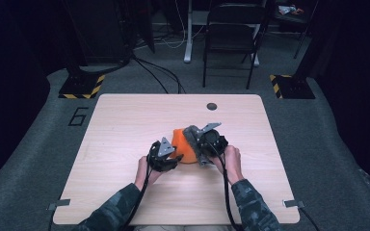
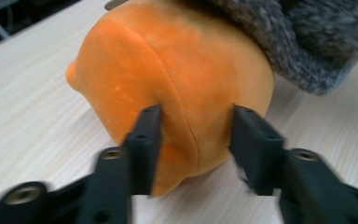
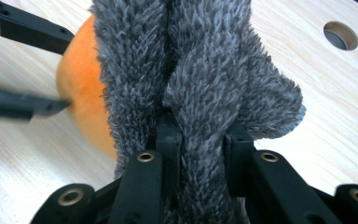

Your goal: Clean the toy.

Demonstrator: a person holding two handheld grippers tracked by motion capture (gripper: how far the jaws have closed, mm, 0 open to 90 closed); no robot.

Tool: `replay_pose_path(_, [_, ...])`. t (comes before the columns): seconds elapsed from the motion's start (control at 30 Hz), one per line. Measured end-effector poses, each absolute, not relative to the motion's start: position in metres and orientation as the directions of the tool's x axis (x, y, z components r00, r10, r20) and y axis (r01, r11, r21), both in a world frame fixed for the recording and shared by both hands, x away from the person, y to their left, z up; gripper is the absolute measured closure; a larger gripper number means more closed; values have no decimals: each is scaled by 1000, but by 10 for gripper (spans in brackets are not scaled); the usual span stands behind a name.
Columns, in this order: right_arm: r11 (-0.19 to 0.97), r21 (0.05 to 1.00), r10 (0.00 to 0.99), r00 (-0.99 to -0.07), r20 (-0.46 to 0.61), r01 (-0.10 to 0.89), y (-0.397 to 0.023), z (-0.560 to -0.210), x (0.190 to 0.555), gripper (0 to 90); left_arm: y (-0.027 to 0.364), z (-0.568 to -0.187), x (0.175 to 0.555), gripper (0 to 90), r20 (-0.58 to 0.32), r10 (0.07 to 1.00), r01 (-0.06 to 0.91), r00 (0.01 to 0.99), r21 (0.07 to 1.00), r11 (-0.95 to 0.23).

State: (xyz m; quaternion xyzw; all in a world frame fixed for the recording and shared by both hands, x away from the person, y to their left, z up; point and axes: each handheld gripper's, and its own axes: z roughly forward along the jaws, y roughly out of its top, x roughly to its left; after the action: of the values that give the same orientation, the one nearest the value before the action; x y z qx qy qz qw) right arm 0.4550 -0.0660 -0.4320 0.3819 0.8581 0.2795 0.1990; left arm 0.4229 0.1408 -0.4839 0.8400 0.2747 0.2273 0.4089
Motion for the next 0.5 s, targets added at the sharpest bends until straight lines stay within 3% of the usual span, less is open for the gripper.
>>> replay_pose_path(0.17, [535, 645, 767, -634, -100, 546, -71, -436, 459, 730, 132, -492, 420, 426, 210, 659, 259, 722, 802, -539])
replay_pose_path(0.37, [514, 650, 778, -624, -78, 559, -71, -435, 458, 729, 138, -497, 423, 695, 179, 673, 251, 717, 835, -490])
replay_pose_path(0.5, [512, 666, 774, -628, -83, 542, -70, -425, 456, 728, 141, -495, 424, 773, 176, 674, 246, 717, 841, -482])
